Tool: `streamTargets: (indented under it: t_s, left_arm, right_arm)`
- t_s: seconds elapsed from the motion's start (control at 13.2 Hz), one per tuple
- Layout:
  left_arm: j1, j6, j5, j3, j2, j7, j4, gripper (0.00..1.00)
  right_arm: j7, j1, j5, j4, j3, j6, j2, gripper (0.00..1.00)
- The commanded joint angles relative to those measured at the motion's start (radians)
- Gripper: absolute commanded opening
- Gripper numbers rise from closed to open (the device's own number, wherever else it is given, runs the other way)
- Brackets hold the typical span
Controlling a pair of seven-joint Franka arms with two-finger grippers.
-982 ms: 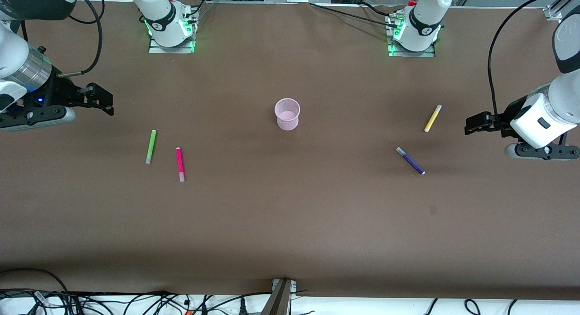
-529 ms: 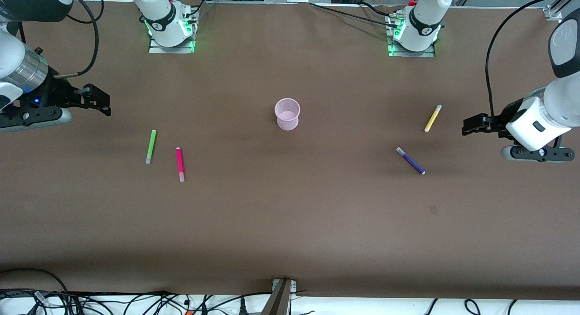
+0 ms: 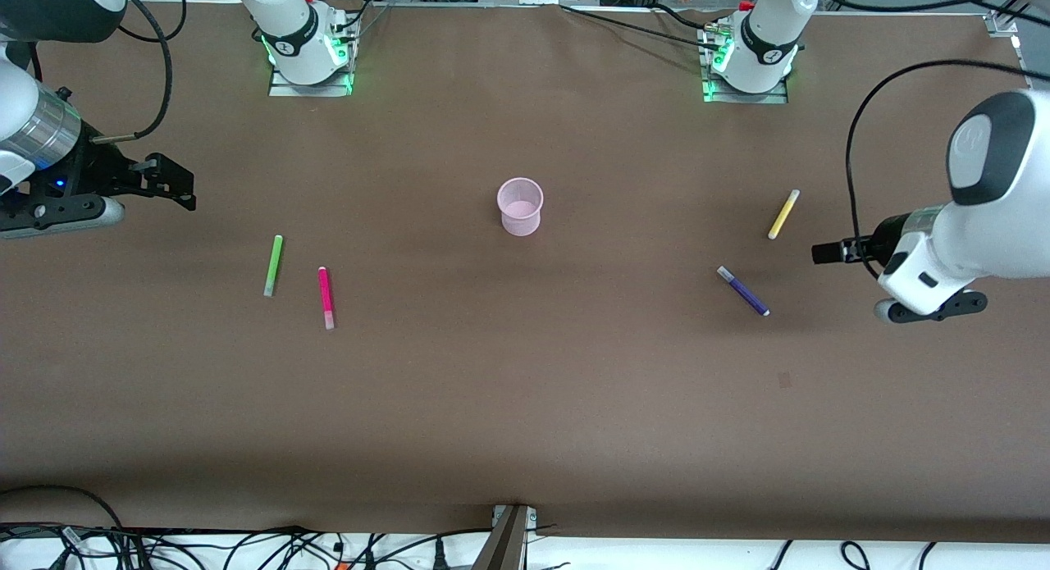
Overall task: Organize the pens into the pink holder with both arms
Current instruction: 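Reach the left gripper down to the purple marker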
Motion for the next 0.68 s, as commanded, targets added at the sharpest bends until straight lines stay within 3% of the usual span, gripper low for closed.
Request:
streamTargets:
  t_s: [0.0, 0.38, 0.6]
  left_arm:
    - [-0.001, 0.104, 0.005, -0.003, 0.011, -0.142, -0.114, 1.00]
    - [0.004, 0.412, -0.003, -0.005, 0.014, -0.369, -0.386, 1.00]
    - [-0.001, 0.557, -0.009, -0.005, 0.049, -0.536, -0.429, 1.00]
  right_arm:
    - [-0.005, -0.009, 0.022, -0.013, -0.003, -0.006, -0.013, 1.00]
    - [-0.005, -0.009, 0.023, -0.013, -0.003, -0.007, -0.013, 1.00]
    - [-0.005, -0.011, 0.023, -0.013, -0.005, -0.007, -0.013, 1.00]
